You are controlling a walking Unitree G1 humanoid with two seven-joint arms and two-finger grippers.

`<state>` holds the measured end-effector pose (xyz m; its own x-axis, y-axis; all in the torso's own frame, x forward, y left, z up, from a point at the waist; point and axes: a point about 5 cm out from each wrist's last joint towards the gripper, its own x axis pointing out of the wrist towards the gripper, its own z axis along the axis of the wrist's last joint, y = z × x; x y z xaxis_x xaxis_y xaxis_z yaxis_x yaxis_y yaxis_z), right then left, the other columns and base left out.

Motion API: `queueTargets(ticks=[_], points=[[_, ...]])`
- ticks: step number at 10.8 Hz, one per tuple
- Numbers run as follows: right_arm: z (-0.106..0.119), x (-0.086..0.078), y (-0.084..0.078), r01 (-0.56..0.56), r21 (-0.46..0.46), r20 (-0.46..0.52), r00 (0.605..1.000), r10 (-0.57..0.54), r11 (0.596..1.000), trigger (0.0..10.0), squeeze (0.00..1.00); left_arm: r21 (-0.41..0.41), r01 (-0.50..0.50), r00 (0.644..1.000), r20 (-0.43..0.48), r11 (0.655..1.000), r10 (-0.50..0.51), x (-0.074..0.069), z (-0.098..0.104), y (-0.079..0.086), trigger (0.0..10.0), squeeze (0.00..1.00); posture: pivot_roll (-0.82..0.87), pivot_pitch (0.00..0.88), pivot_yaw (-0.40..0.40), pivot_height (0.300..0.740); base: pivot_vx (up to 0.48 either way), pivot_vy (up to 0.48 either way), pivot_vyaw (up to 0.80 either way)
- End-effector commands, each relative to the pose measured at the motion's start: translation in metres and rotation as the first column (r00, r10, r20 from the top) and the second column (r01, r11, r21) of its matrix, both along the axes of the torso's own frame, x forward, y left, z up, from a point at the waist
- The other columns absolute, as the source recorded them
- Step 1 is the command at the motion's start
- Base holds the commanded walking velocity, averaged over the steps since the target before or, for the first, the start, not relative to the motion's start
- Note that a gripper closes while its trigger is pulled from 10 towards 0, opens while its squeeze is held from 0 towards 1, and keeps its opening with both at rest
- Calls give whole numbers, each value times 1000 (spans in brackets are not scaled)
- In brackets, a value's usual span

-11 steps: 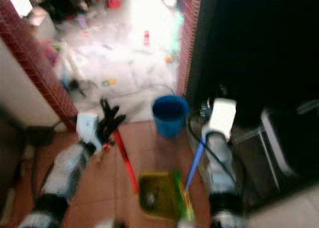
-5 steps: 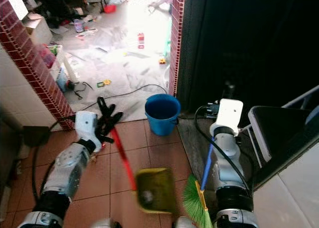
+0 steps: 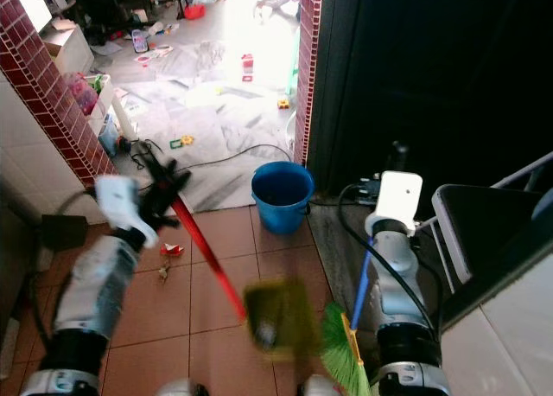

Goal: Sweep floor

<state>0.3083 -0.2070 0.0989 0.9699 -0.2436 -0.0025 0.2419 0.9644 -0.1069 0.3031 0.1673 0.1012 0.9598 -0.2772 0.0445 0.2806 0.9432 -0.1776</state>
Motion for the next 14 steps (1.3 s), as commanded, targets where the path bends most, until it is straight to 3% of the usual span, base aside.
queueTargets(ticks=[1,5,7,10,14], points=[[5,4,1,-6,-19,18,1000,6,1000,10000,0,-19,-22,990,142,1000,24,10,38,7,10000,0,-29,0,23,740,0,0,0],[3,8,1,-21,-36,6,1000,21,999,10000,0,-83,-63,949,305,995,86,21,97,21,10000,0,-19,0,13,740,0,0,0],[1,8,6,-35,-32,6,999,35,999,10000,0,-111,-104,927,350,988,137,27,112,23,10000,0,-22,0,16,740,172,167,0],[-1,7,11,-54,-38,5,999,54,998,10000,0,-126,-99,910,389,987,141,30,124,19,10000,0,-22,0,16,740,345,334,0],[0,8,10,-58,-46,9,998,58,997,10000,0,-120,-181,886,411,976,214,35,134,30,10000,0,-32,0,20,740,364,312,0]])
